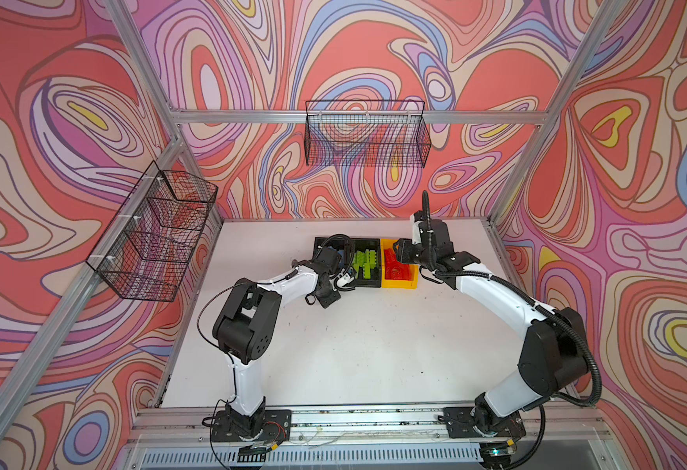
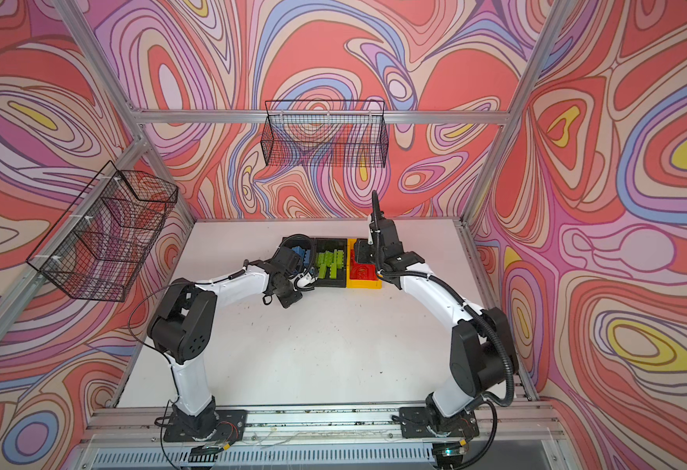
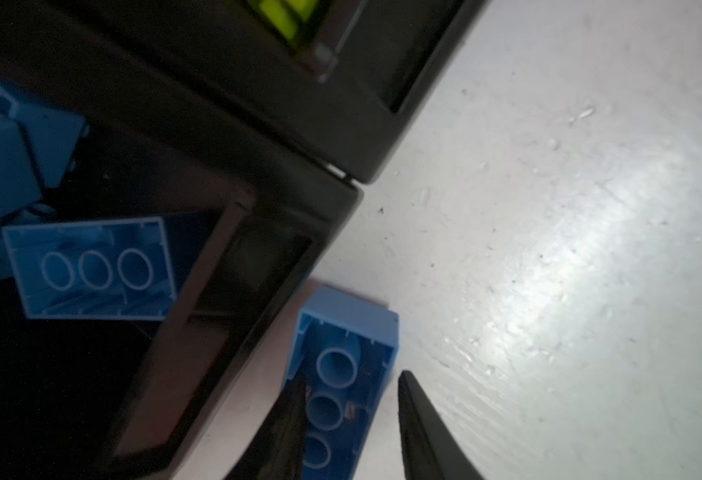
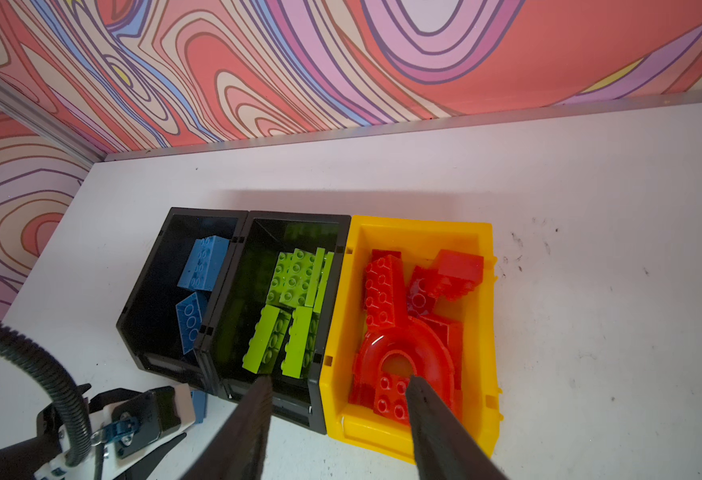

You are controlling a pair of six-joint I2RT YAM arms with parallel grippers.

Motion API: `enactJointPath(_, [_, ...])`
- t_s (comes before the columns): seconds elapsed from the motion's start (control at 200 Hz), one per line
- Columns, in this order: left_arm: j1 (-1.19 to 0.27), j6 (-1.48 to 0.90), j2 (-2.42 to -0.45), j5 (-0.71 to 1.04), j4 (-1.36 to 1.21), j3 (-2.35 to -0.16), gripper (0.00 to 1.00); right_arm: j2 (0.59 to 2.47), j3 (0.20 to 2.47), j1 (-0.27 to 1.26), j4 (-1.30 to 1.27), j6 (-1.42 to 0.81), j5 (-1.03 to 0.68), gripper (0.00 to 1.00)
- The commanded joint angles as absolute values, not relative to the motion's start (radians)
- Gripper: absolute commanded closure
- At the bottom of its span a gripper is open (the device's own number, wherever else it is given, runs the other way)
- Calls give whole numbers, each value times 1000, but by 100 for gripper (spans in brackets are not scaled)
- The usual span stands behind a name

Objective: Sort the legos into containers by color
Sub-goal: 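Lower the left gripper onto the last blue brick and grasp it while the right withdraws, then lift the blue brick into the outer black bin and release it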

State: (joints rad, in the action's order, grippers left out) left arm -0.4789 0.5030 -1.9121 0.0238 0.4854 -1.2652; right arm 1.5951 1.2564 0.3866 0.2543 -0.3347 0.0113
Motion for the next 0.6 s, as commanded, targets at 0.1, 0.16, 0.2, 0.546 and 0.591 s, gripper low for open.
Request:
enactJointPath(0.1, [-478,479,-1878,38,556,-1214,76,1578,1243,380,245,-344,18,44])
enactJointPath(0.16, [-479,474,-1876,39,561,-1214,79,1577,1243,381,245,-345,18,45])
enactJointPath(0.2, [-478,470,-1871,40,566,-1216,81,1575,1241,380,244,-346,18,45])
enactJointPath(0.546, [-479,449,-1790,38,556,-1218,82,1561,1230,380,241,-350,18,45])
enactJointPath(0.591, [-478,448,-1783,39,563,-1218,85,1559,1230,380,239,-350,15,45])
